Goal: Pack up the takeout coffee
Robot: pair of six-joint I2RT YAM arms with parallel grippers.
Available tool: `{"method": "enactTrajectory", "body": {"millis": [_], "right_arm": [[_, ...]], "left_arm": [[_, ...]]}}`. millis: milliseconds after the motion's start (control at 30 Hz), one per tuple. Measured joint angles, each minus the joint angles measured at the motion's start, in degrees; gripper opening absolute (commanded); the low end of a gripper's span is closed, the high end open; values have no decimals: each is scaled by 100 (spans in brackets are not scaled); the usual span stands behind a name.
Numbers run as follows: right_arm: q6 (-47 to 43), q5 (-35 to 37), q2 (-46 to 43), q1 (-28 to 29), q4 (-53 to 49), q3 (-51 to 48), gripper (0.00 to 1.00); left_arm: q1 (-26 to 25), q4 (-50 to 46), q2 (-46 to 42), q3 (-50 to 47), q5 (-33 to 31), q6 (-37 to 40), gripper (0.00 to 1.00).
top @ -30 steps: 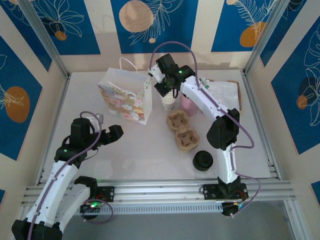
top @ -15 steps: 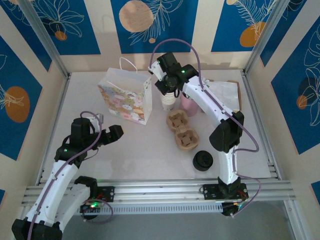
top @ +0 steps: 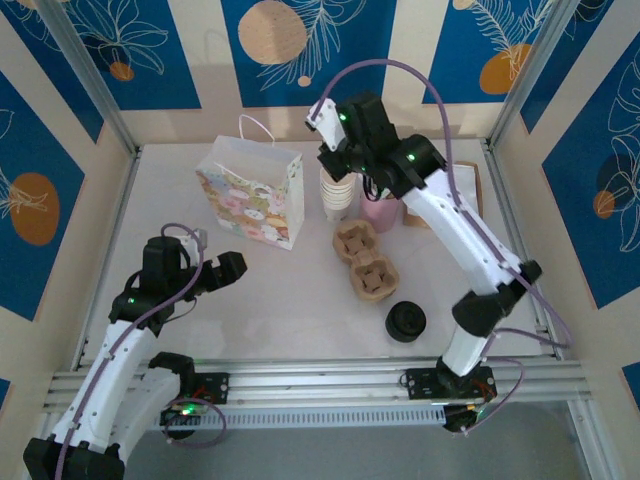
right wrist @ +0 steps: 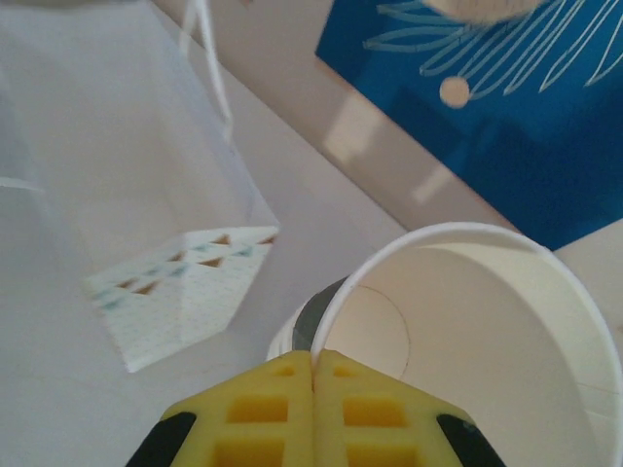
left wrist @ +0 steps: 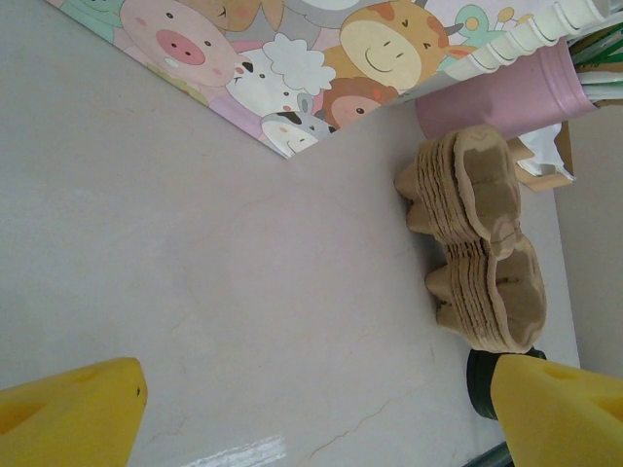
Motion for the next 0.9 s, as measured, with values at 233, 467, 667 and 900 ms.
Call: {"method": "enactTrajectory", "body": {"millis": [233, 467, 667, 900], "right_arm": [[367, 575, -1598, 1217, 160, -1635, 0], [1539, 957, -2782, 2520, -70, -3547, 0], [2579, 1091, -3088, 3261, -17, -4782, 0], [3501, 1187, -2929, 3508, 328, -5836, 0]], "left_arm": [[0, 0, 240, 0, 181, 4, 88], [-223, 26, 527, -24, 306, -105, 79], [-863, -79, 485, -44, 11, -55, 79], [-1329, -149, 584, -48, -127, 50, 80]]}}
